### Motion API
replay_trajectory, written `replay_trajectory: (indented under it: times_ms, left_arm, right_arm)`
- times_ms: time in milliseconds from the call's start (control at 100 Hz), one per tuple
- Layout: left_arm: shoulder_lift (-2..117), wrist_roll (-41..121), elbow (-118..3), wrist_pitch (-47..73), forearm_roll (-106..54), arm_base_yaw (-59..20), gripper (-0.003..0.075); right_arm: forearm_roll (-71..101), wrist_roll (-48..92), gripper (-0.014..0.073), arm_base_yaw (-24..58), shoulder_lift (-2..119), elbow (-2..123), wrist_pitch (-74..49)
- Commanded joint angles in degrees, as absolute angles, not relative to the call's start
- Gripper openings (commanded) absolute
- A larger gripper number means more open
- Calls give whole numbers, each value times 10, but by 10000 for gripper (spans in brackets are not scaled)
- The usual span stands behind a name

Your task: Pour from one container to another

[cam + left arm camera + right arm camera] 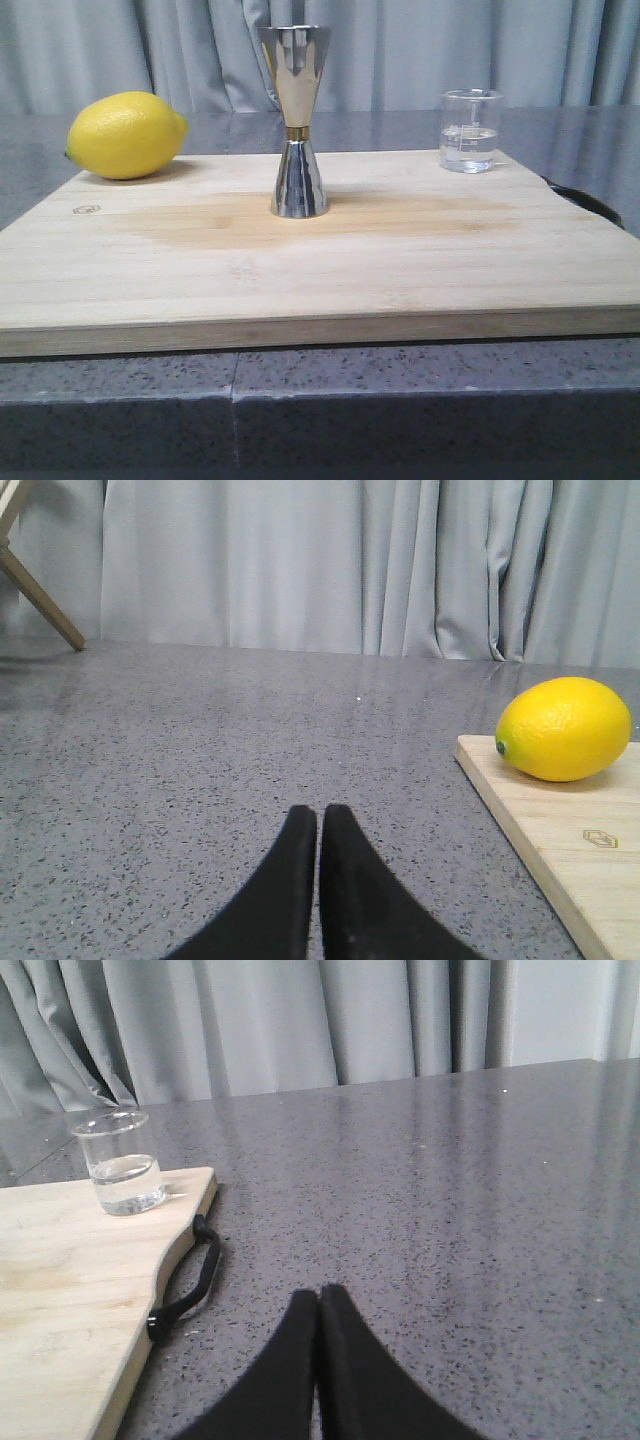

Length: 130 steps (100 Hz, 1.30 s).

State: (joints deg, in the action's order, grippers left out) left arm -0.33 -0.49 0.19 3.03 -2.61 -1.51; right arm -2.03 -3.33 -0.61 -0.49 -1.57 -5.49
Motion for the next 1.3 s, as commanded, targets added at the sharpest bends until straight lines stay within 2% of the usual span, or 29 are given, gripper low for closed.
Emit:
replay_trajectory:
  times_ms: [0, 900, 1030, 1180, 1290]
  left_arm:
    - [-18, -9, 5, -15, -26, -18, -19]
    - [-18, -9, 5, -16, -26, -18, -19]
    - [-18, -9, 3, -56, -25, -17, -19]
    - [-18, -9, -34, -39, -26, -17, -19]
    - [-12, -9, -82, 0, -26, -17, -19]
  right_arm:
    - [-21, -32, -71, -10, -17, -24, -6]
    - [-21, -32, -71, -10, -17, -24, 0]
    - [-21, -32, -71, -10, -17, -24, 30]
    - [-21, -32, -71, -10, -17, 5, 29]
    - [-21, -32, -71, -10, -15, 52, -20]
